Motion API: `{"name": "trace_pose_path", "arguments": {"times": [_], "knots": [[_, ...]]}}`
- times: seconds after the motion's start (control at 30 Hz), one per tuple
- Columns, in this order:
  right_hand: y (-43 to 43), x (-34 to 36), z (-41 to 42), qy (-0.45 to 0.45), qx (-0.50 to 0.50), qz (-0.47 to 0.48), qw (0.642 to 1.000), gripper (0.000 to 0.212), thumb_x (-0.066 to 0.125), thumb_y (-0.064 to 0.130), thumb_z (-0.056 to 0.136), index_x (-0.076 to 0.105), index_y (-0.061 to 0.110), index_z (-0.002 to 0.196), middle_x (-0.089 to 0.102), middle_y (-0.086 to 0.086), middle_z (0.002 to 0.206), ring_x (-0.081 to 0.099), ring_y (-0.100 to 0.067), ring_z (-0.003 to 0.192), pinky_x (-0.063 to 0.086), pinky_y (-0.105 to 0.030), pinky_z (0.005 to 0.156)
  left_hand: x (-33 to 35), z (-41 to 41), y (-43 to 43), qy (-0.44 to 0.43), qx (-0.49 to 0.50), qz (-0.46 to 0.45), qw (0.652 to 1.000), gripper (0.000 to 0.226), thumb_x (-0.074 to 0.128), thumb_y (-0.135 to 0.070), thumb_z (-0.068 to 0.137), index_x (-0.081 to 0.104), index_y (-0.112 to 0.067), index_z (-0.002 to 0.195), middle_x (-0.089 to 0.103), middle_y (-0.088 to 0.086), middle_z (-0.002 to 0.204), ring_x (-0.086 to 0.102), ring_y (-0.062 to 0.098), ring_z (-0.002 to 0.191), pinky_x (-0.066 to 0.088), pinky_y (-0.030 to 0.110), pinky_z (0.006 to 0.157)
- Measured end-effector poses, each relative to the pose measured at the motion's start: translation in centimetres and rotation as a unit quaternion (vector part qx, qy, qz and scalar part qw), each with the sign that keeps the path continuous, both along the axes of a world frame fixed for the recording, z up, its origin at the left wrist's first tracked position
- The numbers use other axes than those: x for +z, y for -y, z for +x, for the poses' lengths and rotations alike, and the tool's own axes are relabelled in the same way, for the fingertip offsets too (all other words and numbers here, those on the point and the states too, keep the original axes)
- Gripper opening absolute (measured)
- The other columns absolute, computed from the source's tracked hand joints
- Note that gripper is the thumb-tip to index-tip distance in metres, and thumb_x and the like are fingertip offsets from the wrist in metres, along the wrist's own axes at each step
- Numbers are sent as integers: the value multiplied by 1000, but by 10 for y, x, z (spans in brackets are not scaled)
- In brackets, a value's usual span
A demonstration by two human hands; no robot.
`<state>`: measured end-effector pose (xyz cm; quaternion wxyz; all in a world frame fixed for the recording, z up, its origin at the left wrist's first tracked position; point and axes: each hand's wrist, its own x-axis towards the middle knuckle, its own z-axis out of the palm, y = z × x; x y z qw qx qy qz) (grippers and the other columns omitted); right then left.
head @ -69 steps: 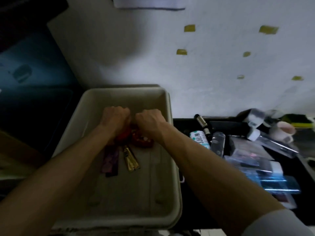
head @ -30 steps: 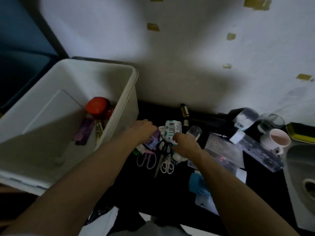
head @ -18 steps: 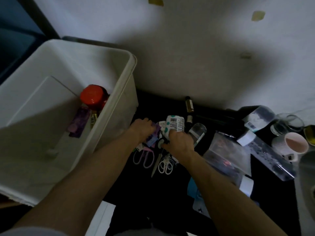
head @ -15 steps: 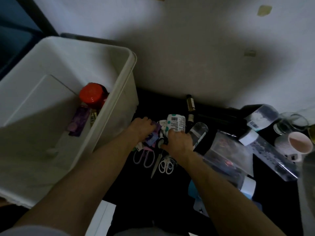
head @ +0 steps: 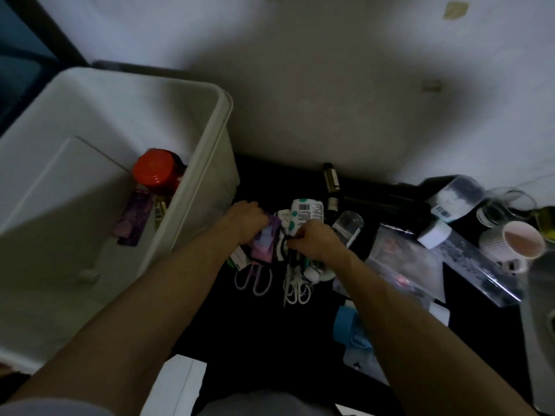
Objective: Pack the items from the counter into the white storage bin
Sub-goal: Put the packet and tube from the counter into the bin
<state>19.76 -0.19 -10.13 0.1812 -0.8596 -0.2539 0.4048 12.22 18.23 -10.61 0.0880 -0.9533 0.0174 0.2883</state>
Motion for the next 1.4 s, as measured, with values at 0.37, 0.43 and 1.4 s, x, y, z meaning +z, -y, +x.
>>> {"name": "trace_pose_path", "arguments": {"times": [0.37,0.43,1.4], "knots": [[15,31,10,-13,-107,59,992,33,66,36,92,75,5,97,69,-4,83,63,-16,80,47,-27,72,41,4,-2,41,120,-186,974,21,53,-24,96,58,-3,99,66,15,101,63,28,90,51,37,75],[18,39,11,-6,-134,72,988,34,67,36,91,74,3,94,66,-1,73,62,-14,73,48,-28,71,52,7,2,69,128,-204,968,19,55,-23,96,56,-5,95,65,15,98,62,29,90,50,37,74],[-57,228,-26,-79,-419,425,799,18,69,20,92,68,8,105,61,-5,81,65,-17,57,61,-31,59,245,-40,-66,356,416,-510,664,21,59,-12,94,66,-7,113,69,14,106,67,26,89,55,35,82]]}}
